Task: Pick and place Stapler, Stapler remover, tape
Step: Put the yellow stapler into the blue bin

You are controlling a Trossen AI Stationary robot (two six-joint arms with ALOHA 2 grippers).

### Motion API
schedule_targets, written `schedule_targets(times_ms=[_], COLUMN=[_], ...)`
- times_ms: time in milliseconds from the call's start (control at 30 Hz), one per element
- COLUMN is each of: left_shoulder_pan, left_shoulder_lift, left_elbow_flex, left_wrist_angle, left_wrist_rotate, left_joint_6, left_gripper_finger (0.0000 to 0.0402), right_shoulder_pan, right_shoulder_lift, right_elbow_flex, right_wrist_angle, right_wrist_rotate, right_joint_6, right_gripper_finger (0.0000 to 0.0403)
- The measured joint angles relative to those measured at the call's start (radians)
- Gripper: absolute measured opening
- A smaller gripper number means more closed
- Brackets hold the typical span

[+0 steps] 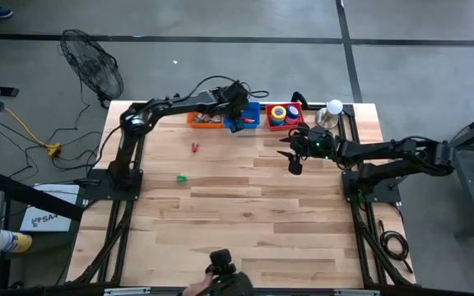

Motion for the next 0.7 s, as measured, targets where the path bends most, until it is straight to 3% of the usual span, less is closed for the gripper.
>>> schedule_targets(times_ms=[300, 500, 700], left_shoulder_pan=[0.001, 0.001, 0.001], left_shoulder_lift=[0.113, 0.116, 0.116], left_elbow_flex=[0.175, 0.187, 0.187], left_wrist_angle=[-0.165, -0.171, -0.185], left_wrist_rotate=[-0.027, -0.013, -0.012], left_joint_6=[-0.026, -0.078, -0.099], left_gripper_finger=[0.0059, 0.0065, 0.0098], right_shoulder_pan=[0.0, 0.0, 0.0], right_shoulder_lift=[0.0, 0.0, 0.0], right_elbow_flex=[0.0, 0.0, 0.0], right_wrist_angle=[0.0, -0.002, -0.004], right_wrist_rotate=[0.016, 0.015, 0.013], right_joint_6=[-0.003, -0.003, -0.003], right_gripper_finger=[0.0199, 0.0199, 0.0199])
